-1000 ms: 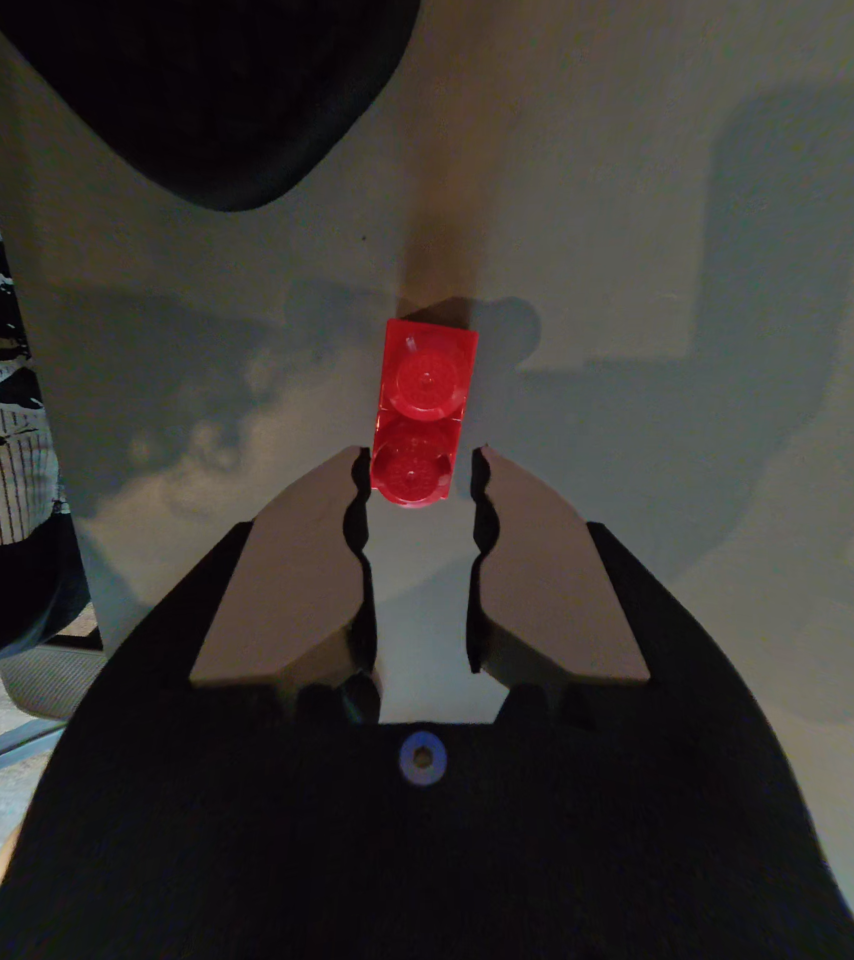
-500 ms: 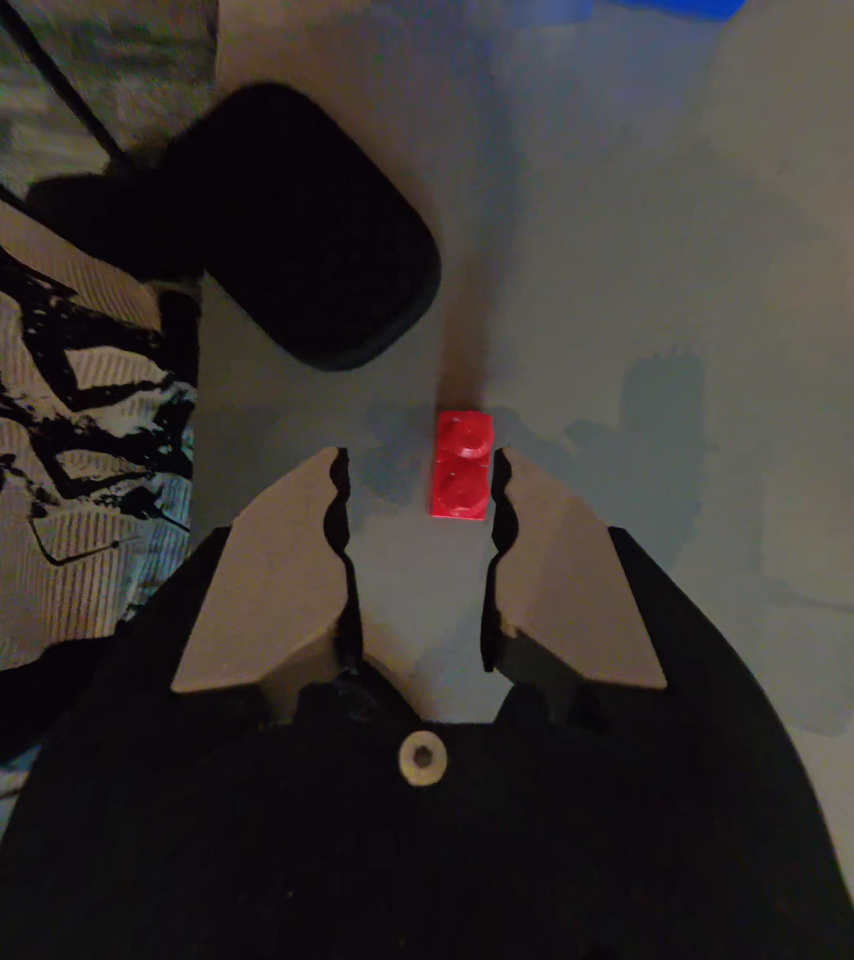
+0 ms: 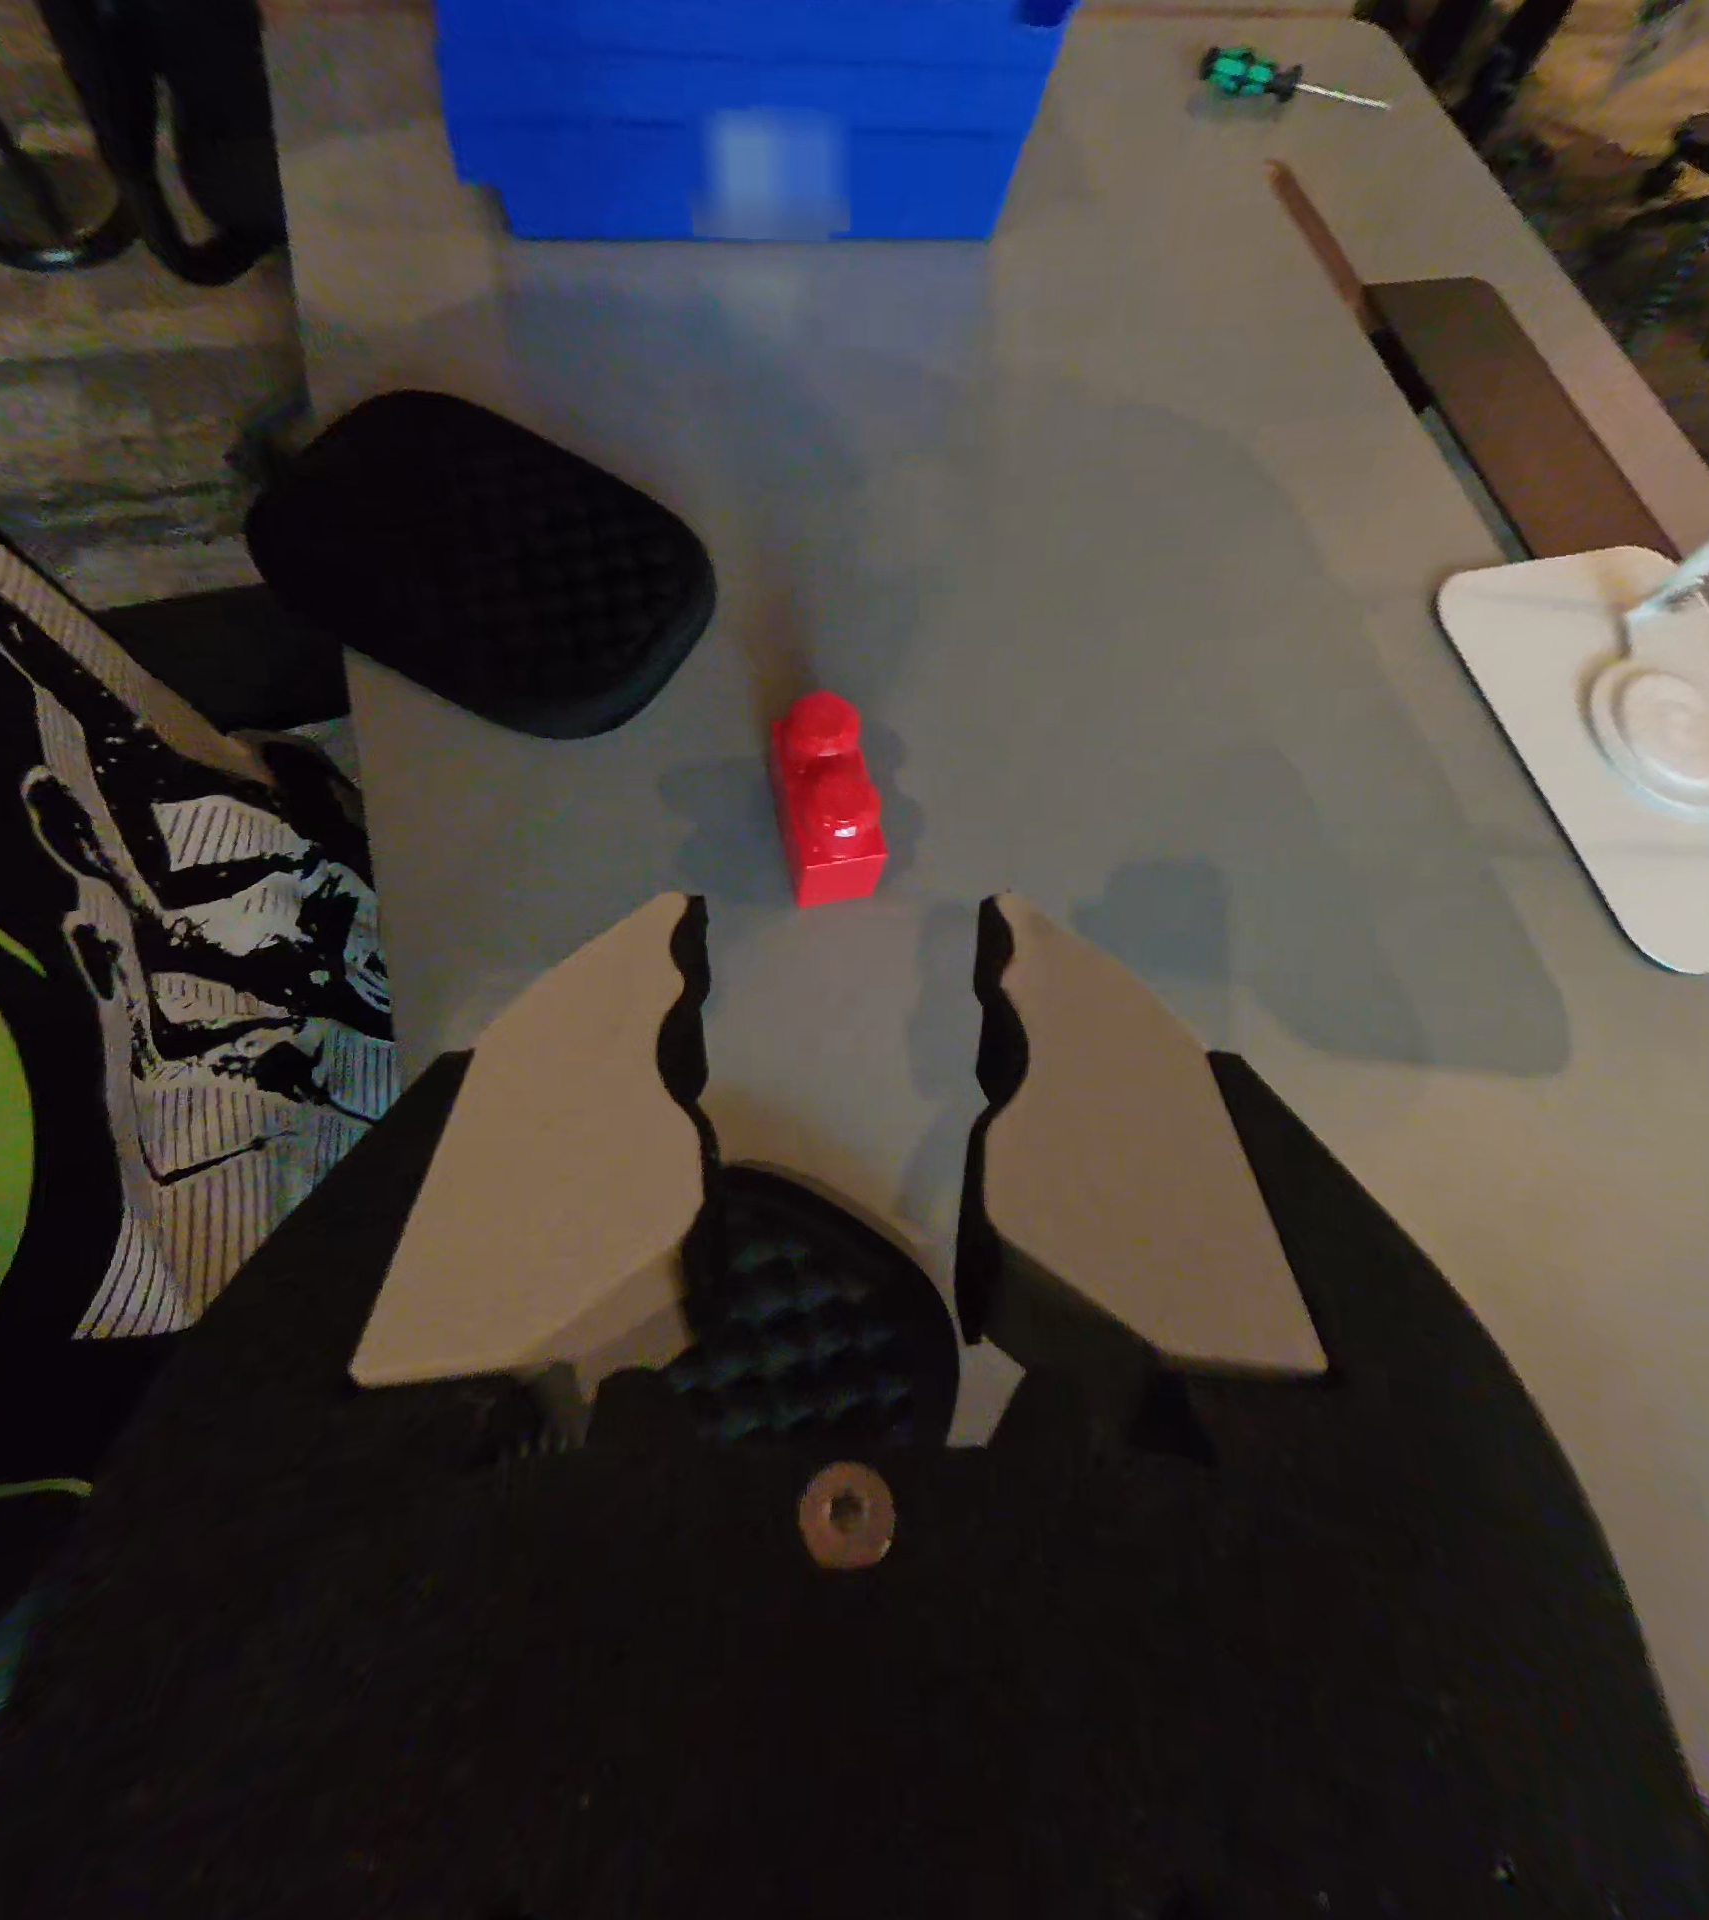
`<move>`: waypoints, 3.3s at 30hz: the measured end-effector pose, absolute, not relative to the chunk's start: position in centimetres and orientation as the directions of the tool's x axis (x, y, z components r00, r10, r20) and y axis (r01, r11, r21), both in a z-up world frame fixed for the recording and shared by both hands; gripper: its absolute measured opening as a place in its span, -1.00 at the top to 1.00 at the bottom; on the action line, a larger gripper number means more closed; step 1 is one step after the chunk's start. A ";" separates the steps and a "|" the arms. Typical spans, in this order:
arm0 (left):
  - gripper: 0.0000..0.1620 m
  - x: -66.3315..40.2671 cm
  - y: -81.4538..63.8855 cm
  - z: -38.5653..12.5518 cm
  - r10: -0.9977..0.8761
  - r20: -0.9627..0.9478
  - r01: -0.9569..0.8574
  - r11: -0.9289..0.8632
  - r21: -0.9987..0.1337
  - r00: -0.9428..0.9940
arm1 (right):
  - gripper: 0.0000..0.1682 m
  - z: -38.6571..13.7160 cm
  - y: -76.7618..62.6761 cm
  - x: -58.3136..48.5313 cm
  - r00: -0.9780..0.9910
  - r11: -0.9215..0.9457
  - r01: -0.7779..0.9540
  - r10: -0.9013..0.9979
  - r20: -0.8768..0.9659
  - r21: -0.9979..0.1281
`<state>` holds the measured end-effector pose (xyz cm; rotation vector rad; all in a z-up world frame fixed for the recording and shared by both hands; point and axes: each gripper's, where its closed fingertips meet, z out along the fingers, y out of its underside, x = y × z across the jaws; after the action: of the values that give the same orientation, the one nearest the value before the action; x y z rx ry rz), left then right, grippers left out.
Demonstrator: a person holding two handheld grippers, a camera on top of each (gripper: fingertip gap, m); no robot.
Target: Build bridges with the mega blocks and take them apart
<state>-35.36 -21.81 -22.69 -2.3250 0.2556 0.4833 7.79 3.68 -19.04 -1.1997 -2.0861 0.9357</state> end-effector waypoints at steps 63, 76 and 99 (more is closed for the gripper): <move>0.43 -14.4 -13.4 -16.6 -0.828 -0.172 -0.633 -0.256 -0.730 0.534 | 0.35 -14.0 -9.7 -7.1 -0.465 0.818 -0.345 0.278 0.841 -0.461; 0.43 -10.3 -10.4 -17.3 -0.892 -0.118 -0.623 -0.205 -0.755 0.436 | 0.49 -15.9 -10.0 -9.4 -0.167 0.922 -0.378 -0.160 0.973 0.086; 0.13 -6.2 -8.5 -13.1 -0.476 -0.162 -0.100 0.154 -0.983 0.864 | 0.58 -12.3 -7.2 -6.1 -0.814 0.133 -0.071 0.566 0.134 -0.989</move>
<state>-6.19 -8.55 -13.08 -1.4062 0.4989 -0.2864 -6.14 -7.17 -12.32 -0.4743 -1.9315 1.7283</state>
